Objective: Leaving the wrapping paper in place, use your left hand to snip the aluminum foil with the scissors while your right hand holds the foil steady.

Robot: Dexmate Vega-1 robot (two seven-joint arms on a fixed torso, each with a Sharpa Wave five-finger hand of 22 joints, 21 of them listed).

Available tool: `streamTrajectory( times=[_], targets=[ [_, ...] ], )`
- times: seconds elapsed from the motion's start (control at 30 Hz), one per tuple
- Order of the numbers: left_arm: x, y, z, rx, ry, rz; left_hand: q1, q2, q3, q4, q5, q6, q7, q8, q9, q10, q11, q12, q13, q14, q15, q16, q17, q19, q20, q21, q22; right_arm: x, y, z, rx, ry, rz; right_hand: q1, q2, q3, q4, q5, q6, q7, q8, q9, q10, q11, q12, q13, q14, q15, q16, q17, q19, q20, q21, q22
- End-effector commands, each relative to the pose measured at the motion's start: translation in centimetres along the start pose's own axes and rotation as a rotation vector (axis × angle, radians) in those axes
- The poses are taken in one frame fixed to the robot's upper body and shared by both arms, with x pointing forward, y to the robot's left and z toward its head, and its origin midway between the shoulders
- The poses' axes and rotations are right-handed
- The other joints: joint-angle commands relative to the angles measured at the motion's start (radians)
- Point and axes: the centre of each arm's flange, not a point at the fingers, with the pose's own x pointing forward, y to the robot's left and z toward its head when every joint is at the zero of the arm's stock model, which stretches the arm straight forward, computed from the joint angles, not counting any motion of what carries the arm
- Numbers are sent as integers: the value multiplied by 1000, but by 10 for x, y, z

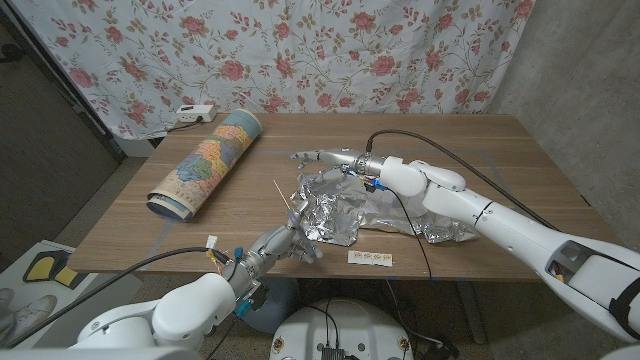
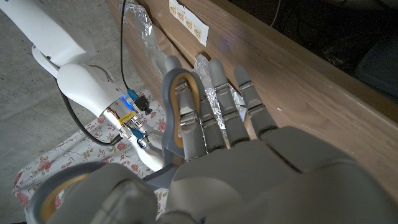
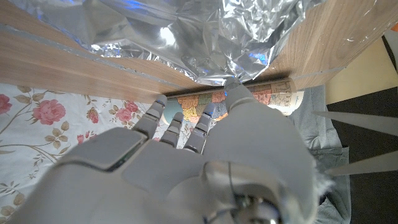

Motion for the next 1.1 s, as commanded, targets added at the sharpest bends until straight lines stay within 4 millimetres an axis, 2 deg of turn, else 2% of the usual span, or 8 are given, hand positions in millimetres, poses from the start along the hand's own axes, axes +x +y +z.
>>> streamTrajectory(
  times=[0.03,0.17,0.3,0.47,0.7,0.93,1.03,1.1],
  targets=[
    [1,1,3,2,-5,-8,-12,-2,-2,-5,8,-77,87,-2,5,64,48,52,2,-3,2,6,-1,-3,-2,-3,5,0,3,-1,-66,6,35,39,8,22,-7,15,4,-1,1,3,20,-1,1,3,9,-157,3,-2,0,-1,1,0],
    [3,0,4,3,-8,-12,-13,-2,-2,-6,9,-73,86,-5,3,68,48,53,1,-3,2,6,-3,-3,-3,-3,6,-3,-4,-5,-52,16,49,64,17,40,-9,33,2,7,-3,3,8,-1,-9,-2,0,-146,1,-3,-2,5,0,0],
    [5,0,6,4,-11,-14,-13,-2,-1,-6,9,-72,87,-8,3,65,49,55,5,-3,3,7,-4,-3,-4,-4,5,-6,-7,-10,-37,26,67,88,10,73,-5,85,-5,31,-11,3,-18,1,-31,-14,-14,-122,-5,-2,-17,22,-4,0],
    [6,-1,6,3,-11,-17,-13,-1,-1,-7,11,-68,87,-10,4,67,46,56,6,-3,2,9,-5,-2,-4,-4,5,-7,-6,-12,-58,44,103,88,-2,96,1,148,-31,40,-21,4,-47,3,-50,-24,-31,-95,-10,1,-28,37,-6,-1],
    [6,-3,6,1,-7,-16,-14,0,-1,-8,12,-66,86,-12,9,72,44,56,3,1,-1,13,-5,-1,-4,-3,6,-4,0,-13,-81,51,154,84,-10,103,2,169,-50,40,-26,4,-65,3,-59,-28,-42,-91,-14,1,-32,37,-6,-1],
    [7,-5,7,0,-4,-14,-14,1,0,-9,13,-62,86,-15,10,73,48,58,5,-1,2,15,-6,-1,-4,-4,6,-6,-7,-19,-70,57,175,67,-22,108,9,203,-70,50,-28,4,-95,6,-70,-34,-56,-76,-17,2,-40,47,-7,-1],
    [8,-6,7,-2,-3,-16,-14,1,0,-9,14,-63,86,-16,12,74,43,60,9,1,1,15,-7,0,-5,-3,6,-7,-6,-20,-82,67,164,66,-19,118,10,231,-83,49,-28,5,-117,5,-76,-38,-68,-74,-20,3,-49,46,-8,-1],
    [8,-7,7,-3,-4,-16,-14,1,0,-9,14,-62,86,-16,12,73,50,59,7,2,1,15,-7,0,-4,-3,6,-9,-3,-20,-83,67,136,59,-26,116,11,235,-85,48,-27,5,-119,4,-75,-39,-65,-76,-18,2,-47,44,-7,-1]
  ],
)
